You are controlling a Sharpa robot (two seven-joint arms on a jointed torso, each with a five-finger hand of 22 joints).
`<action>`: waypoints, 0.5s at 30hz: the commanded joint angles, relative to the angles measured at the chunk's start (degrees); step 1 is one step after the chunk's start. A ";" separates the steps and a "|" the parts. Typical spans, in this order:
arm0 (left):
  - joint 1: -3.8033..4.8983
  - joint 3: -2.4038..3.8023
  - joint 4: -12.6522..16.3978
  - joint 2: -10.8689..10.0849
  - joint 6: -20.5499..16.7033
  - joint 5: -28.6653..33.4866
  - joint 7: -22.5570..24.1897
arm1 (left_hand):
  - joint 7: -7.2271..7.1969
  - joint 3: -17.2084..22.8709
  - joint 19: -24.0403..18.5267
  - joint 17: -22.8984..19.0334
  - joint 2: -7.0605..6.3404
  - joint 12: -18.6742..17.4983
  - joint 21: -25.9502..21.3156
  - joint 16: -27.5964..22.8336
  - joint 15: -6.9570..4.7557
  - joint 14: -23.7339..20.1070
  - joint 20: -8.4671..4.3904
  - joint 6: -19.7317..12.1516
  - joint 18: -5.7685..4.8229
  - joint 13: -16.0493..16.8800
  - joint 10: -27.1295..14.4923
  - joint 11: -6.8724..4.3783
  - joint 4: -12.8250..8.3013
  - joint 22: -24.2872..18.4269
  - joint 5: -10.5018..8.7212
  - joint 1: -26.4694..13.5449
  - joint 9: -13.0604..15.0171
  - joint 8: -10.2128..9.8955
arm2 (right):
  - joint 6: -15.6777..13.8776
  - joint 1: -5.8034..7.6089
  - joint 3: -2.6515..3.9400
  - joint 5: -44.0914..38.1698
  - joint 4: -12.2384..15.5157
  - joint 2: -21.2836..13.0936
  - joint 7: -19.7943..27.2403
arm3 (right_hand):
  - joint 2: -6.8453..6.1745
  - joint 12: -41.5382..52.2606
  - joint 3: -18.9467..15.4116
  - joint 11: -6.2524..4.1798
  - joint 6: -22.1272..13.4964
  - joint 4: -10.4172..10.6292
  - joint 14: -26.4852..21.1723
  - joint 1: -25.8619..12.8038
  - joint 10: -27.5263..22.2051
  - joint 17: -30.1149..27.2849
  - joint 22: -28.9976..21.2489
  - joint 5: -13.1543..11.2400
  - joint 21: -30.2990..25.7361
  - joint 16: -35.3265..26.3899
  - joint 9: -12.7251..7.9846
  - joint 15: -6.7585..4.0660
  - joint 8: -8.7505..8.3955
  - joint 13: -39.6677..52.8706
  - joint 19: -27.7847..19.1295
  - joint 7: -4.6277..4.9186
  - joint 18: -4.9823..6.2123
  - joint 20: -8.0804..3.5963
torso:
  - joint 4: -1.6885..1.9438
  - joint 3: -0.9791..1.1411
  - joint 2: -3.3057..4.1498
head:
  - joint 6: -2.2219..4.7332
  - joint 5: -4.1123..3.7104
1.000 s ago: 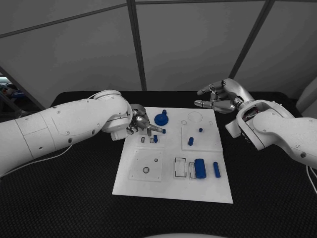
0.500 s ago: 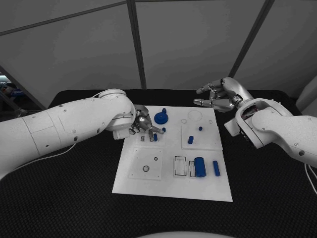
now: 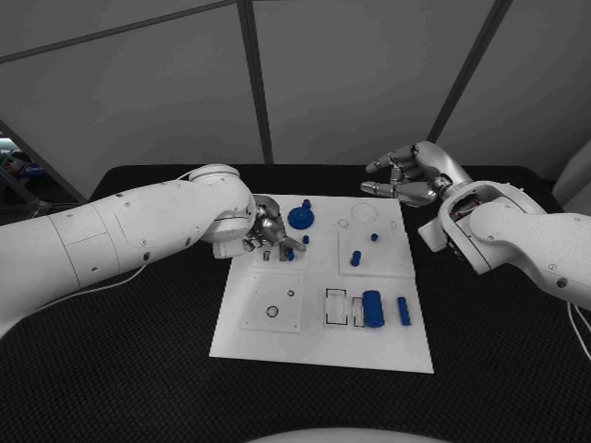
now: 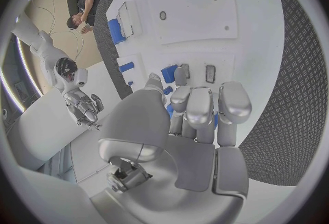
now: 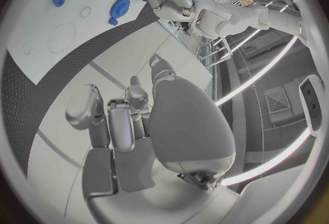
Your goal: Assemble the parts on the task board
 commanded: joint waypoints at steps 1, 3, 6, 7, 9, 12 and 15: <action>0.09 0.00 -0.11 0.06 0.95 -0.41 -0.22 | 0.11 0.33 -0.04 -0.08 0.37 0.20 0.33 0.20 -0.39 0.45 -0.11 -0.50 -1.42 -0.09 -0.04 -0.26 -0.18 0.10 0.39 1.00 0.33 0.42 | 0.10 0.10 0.05 0.09 -0.01 0.05 0.09 | 0.56 -0.18 -0.29 -0.07 0.46 0.07 3.27 0.04 -0.48 4.67 -0.05 0.15 -0.19 -0.21 -0.05 -0.48 0.24 -0.05 -0.38 0.00 0.71 -0.13 | -0.02 0.02 -0.02 | -0.04 -0.02; 0.09 -0.01 -0.12 0.04 0.84 -0.41 -0.21 | 0.11 0.60 -0.05 -0.10 0.89 0.19 0.35 0.22 -0.39 0.45 -0.11 -0.61 -1.42 -0.14 -0.07 -0.27 -0.32 0.19 0.44 1.58 0.62 0.48 | 0.12 0.10 0.05 0.09 -0.05 0.06 0.05 | 0.56 -0.18 -0.29 -0.07 0.46 0.07 3.27 0.04 -0.48 4.67 -0.05 0.15 -0.19 -0.21 -0.05 -0.48 0.24 -0.05 -0.38 0.00 0.71 -0.13 | -0.02 0.02 -0.01 | -0.03 -0.03; 0.09 -0.01 0.00 0.03 0.59 -0.41 -0.18 | 0.08 1.59 -0.15 -0.15 2.14 0.17 0.29 0.24 -0.42 0.44 -0.11 -0.85 -1.40 -0.21 -0.12 -0.30 -0.78 0.20 0.55 3.09 1.17 0.56 | 0.17 0.10 0.05 0.09 -0.12 0.10 -0.03 | 0.62 -0.23 -0.27 -0.08 0.41 0.05 3.28 0.07 -0.52 4.65 -0.12 0.33 -0.25 -0.23 -0.07 -0.49 0.26 -0.12 -0.40 0.00 0.72 -0.14 | 0.05 -0.01 -0.02 | -0.13 -0.06; 0.09 -0.01 0.09 0.03 0.54 -0.41 -0.16 | 0.05 1.95 -0.17 -0.15 2.46 0.12 0.28 0.25 -0.44 0.44 -0.12 -0.92 -1.39 -0.27 -0.16 -0.32 -1.00 0.21 0.58 3.62 1.30 0.57 | 0.18 0.10 0.05 0.09 -0.14 0.12 -0.05 | 0.62 -0.23 -0.27 -0.08 0.41 0.05 3.28 0.07 -0.52 4.65 -0.12 0.33 -0.25 -0.23 -0.07 -0.49 0.26 -0.12 -0.40 0.00 0.72 -0.14 | 0.07 -0.01 0.00 | -0.16 -0.07; 0.09 -0.01 0.26 0.03 0.47 -0.41 -0.14 | 0.02 2.43 -0.23 -0.20 2.81 0.07 0.24 0.24 -0.45 0.42 -0.13 -1.04 -1.38 -0.36 -0.21 -0.34 -1.27 0.20 0.58 4.27 1.51 0.57 | 0.20 0.10 0.05 0.09 -0.19 0.15 -0.09 | 0.62 -0.23 -0.27 -0.08 0.41 0.05 3.28 0.07 -0.52 4.65 -0.12 0.33 -0.25 -0.23 -0.07 -0.49 0.26 -0.12 -0.40 0.00 0.72 -0.14 | 0.07 -0.02 0.00 | -0.17 -0.11; 0.08 -0.01 0.50 0.05 0.35 -0.41 -0.04 | -0.03 3.10 -0.27 -0.22 3.25 0.03 0.21 0.25 -0.48 0.41 -0.15 -1.18 -1.37 -0.42 -0.26 -0.39 -1.61 0.24 0.59 5.09 1.77 0.55 | 0.22 0.10 0.05 0.09 -0.27 0.20 -0.14 | 0.63 -0.23 -0.26 -0.08 0.41 0.05 3.27 0.07 -0.52 4.64 -0.14 0.35 -0.27 -0.24 -0.07 -0.49 0.27 -0.12 -0.41 0.00 0.73 -0.14 | 0.03 -0.01 -0.01 | -0.23 -0.11; 0.08 -0.01 0.60 0.03 0.13 -0.30 0.13 | -0.21 4.76 -0.31 -0.26 4.29 -0.05 0.19 0.26 -0.60 0.39 -0.23 -1.43 -1.36 -0.51 -0.32 -0.55 -2.44 0.32 0.59 6.92 2.09 0.44 | 0.25 0.10 0.05 0.09 -0.38 0.26 -0.18 | 0.69 -0.22 -0.23 -0.08 0.40 0.03 3.27 0.12 -0.51 4.61 -0.20 0.44 -0.31 -0.26 -0.08 -0.50 0.28 -0.12 -0.43 -0.01 0.74 -0.15 | 0.01 0.00 -0.01 | -0.28 -0.08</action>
